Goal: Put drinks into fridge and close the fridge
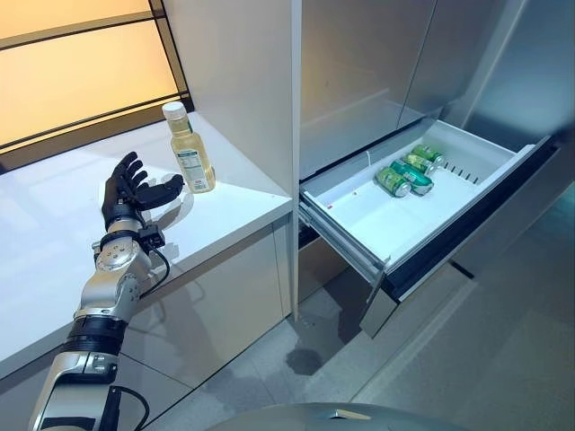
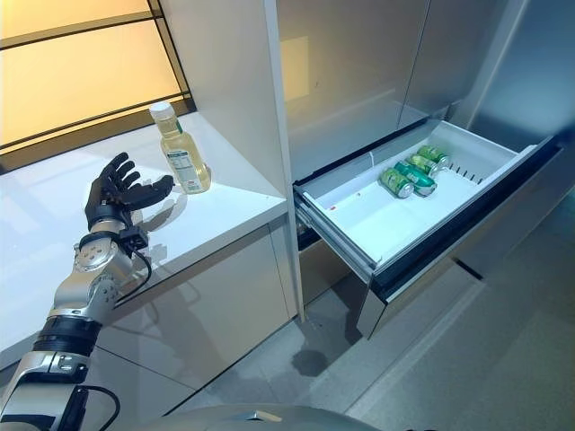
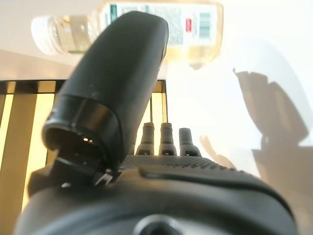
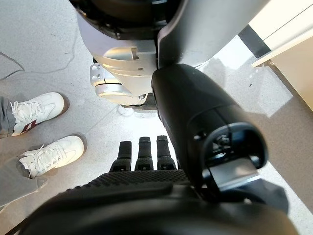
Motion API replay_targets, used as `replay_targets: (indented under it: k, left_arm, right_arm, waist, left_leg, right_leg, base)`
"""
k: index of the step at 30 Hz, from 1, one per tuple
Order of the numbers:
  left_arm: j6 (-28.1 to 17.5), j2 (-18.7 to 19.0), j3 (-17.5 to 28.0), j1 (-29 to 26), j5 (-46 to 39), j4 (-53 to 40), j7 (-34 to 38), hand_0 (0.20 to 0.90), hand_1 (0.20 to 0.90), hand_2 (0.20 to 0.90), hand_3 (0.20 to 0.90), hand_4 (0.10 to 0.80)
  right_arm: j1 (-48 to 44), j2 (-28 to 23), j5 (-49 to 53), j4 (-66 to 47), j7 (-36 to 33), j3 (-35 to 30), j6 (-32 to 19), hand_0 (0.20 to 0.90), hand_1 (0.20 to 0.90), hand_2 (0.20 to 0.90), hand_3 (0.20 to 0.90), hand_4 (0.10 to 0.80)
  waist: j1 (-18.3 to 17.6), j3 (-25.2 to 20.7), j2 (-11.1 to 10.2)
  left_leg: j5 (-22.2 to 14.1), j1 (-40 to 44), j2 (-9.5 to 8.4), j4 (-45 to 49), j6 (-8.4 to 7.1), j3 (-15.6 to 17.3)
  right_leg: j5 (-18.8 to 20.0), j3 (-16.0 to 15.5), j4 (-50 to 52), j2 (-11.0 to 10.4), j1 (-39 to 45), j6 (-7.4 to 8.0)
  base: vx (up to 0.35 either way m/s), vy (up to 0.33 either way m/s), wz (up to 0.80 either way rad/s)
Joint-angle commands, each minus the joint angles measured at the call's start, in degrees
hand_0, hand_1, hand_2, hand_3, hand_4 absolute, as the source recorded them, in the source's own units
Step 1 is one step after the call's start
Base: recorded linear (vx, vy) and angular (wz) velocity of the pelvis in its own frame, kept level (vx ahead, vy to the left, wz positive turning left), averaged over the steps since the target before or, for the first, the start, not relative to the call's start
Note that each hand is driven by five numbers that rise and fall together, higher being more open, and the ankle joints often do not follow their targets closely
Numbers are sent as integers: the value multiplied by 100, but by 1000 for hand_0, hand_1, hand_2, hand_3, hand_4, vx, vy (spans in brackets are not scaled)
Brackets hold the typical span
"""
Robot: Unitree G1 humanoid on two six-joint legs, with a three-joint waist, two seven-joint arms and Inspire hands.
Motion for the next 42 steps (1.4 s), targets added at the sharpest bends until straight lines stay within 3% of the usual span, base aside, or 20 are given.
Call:
replay_targets:
  k: [1, 32, 42]
  left_arm:
    - [-689, 154, -59, -1260, 187, -406, -65, 900, 900, 900, 900, 800]
    - [-938, 138, -607, -1975, 861, 32, 400, 900, 900, 900, 900, 800]
    - [-967, 52, -753, -2197, 735, 466, 424, 900, 900, 900, 900, 800]
  right_arm:
    - [-192, 10, 93, 144, 203, 171, -35, 900, 900, 900, 900, 800]
    - [-202, 10, 156, 161, 180, 275, -25, 900, 900, 900, 900, 800]
    - [-194, 9, 159, 180, 194, 285, -57, 900, 900, 900, 900, 800]
  waist:
    - [3, -137, 36]
    - [-215, -207, 29]
    - [-299, -236, 37]
  left_leg:
    - [-662, 194, -209, 43, 140, -183]
    - [-695, 228, -202, 42, 152, -65]
    - [-696, 231, -204, 43, 150, -32]
  right_leg:
    - [179, 98, 193, -45, -317, 418]
    - [163, 293, 233, 18, -357, 409]
    - [170, 367, 238, 37, -374, 411]
  base:
    - [0, 0, 0]
    - [5, -2, -2]
    - [0, 0, 0]
